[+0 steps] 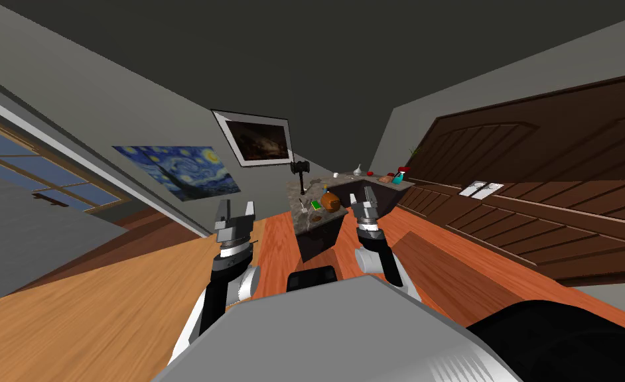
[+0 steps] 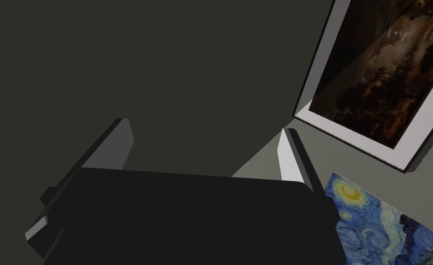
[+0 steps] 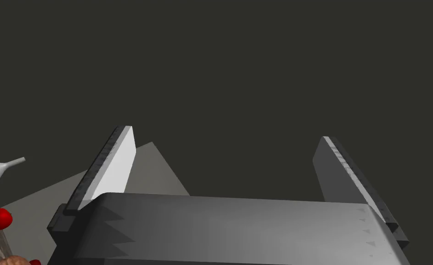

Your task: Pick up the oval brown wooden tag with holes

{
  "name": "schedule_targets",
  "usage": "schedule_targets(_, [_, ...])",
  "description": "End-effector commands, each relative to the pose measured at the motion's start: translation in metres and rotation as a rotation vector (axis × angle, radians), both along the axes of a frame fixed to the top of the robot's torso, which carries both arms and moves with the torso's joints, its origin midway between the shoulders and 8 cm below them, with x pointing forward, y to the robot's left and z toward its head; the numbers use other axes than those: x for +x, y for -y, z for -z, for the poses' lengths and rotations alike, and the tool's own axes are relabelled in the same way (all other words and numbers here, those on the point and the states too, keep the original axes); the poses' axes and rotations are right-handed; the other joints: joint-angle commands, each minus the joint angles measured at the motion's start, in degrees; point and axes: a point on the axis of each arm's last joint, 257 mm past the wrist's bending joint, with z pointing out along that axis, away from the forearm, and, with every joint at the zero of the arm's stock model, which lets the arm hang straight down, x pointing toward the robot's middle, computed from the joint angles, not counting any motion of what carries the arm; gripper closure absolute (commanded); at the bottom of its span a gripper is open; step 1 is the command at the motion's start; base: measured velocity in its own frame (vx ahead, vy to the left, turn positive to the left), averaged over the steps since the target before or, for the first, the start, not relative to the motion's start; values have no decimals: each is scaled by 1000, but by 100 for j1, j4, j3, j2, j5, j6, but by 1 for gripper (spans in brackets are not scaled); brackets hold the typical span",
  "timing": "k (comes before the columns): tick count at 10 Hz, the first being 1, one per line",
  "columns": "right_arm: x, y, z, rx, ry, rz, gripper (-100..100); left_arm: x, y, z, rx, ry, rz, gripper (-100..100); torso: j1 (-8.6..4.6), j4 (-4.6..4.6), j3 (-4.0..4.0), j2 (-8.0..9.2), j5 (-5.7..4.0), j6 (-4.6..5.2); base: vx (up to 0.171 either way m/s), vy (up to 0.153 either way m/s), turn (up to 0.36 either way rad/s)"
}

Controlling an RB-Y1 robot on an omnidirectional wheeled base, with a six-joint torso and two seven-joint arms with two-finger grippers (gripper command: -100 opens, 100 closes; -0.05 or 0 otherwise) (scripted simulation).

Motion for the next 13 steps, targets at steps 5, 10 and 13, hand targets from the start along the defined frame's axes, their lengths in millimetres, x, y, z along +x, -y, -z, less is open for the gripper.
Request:
schedule_targets(5, [-6,-25,6,-202,-6,-43,-100,0,0,0,0,0,0,0,75,1,3,5,17,-2,-9,155,78])
schedule_targets(10, [-13,-43,23,-386,-26,-71,-100,0,0,0,0,0,0,0,59,1,3,5,15,0,-4,164,65])
schedule_targets(13, [-18,-52,42,-519,-47,-85,-100,0,0,0,0,0,0,0,74,-1,-4,-6,19,0,26,204,76])
